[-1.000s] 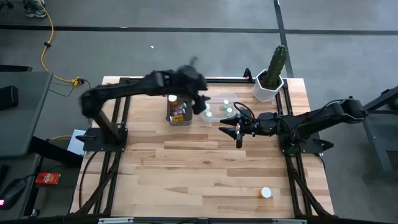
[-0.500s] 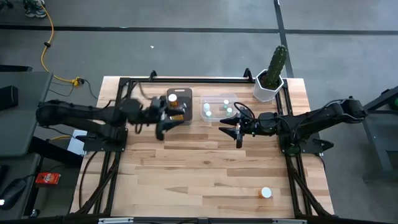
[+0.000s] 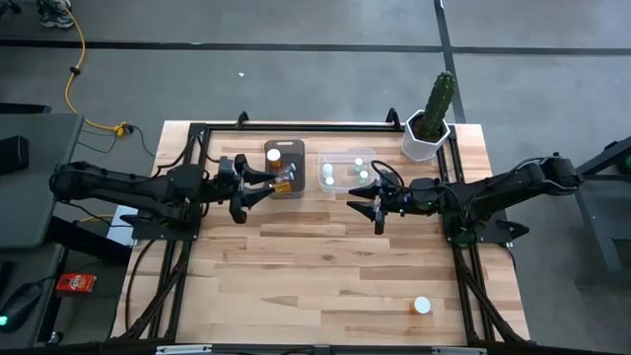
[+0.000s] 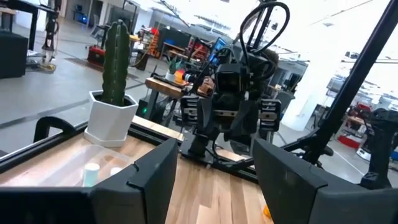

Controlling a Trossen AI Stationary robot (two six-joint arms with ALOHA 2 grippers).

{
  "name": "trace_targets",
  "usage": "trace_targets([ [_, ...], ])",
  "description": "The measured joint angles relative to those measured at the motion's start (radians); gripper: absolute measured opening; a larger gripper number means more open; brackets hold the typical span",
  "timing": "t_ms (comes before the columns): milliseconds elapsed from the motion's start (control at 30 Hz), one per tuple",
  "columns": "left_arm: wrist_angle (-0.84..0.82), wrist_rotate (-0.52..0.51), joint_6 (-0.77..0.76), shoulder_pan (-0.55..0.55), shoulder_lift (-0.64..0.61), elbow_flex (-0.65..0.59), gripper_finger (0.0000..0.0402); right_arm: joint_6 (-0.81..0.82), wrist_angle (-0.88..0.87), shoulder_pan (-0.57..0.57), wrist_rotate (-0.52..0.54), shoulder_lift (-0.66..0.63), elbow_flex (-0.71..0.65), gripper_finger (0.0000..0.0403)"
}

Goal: Pick and place medicine bottles into bin by pill shape (circle, oval)
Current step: Put the orange capsule bottle into the black bin

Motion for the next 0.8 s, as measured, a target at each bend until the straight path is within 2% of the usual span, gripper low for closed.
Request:
trace_targets([
  [133,0.000,0.020,-0.001,0.000,0.004,0.000,0.0198,0.058,0.017,0.000,-0.017,0.000,0.005,0.0179],
  [233,0.000,0.039,-0.015,0.000,0.005,0.000,0.0198,0.103,-0.065,0.009,-0.076,0.000,0.080,0.0179],
  [300,0.000,0.042,-0.017,0.000,0.005,0.000,0.0198,0.109,-0.236,0.037,-0.116,0.007,0.170,0.0179],
  [433,0.000,0.042,-0.017,0.000,0.005,0.000,0.0198,0.166,-0.752,0.133,-0.124,0.062,0.393,0.0179],
  [500,0.000,0.043,-0.017,0.000,0.005,0.000,0.0198,0.239,-0.998,0.192,-0.122,0.107,0.489,0.0179],
  [567,-0.002,0.043,-0.017,0.001,0.005,0.000,0.0198,0.339,-1.171,0.258,-0.144,0.156,0.553,0.0179],
  [667,-0.002,0.045,-0.017,0.001,0.005,0.000,0.0198,0.512,-1.315,0.361,-0.219,0.211,0.592,0.0180],
  [800,-0.002,0.045,-0.017,0.000,0.005,0.000,0.0198,0.772,-1.356,0.499,-0.278,0.264,0.594,0.0198],
])
